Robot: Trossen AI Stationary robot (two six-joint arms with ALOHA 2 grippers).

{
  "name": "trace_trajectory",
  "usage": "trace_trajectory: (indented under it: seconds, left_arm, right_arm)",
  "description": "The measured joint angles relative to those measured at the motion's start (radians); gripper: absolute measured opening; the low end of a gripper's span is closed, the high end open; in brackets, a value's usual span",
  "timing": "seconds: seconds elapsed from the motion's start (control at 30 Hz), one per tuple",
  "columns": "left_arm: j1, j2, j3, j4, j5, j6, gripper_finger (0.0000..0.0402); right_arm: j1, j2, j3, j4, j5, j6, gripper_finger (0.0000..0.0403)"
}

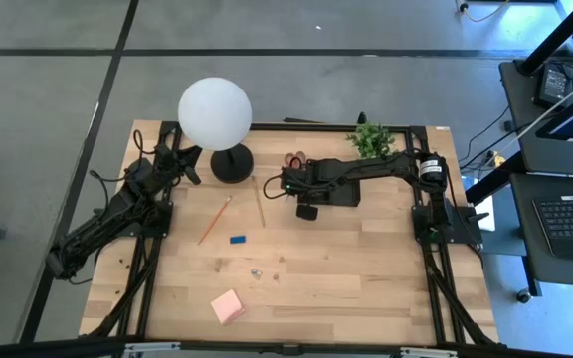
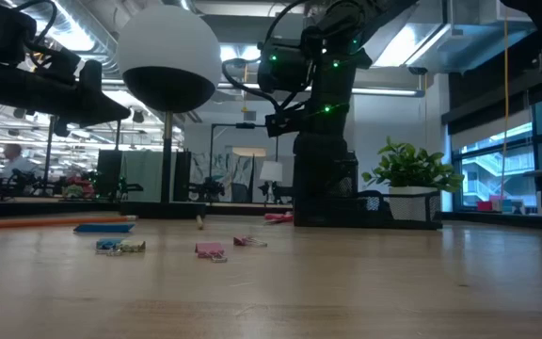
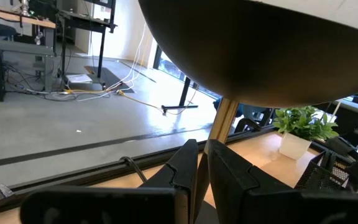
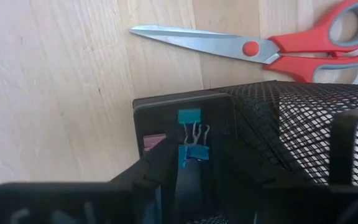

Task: Pick and place office supplies into organizer
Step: Put the top pink clip binder into the black desk organizer

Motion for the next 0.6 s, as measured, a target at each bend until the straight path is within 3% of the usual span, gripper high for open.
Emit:
trace_trajectory:
  seconds: [0.33,0.6]
  left_arm:
    - [0.000,0.000,0.000,0.000,0.000,0.000,0.0033]
    - [0.000,0.000,0.000,0.000,0.000,0.000,0.0033]
  right_arm:
    - [0.001,0.000,0.002,-0.004,0.000,0.001,0.0110]
    - [0.041,0.005,0.105,-0.059,-0.010,0.027,0.0110]
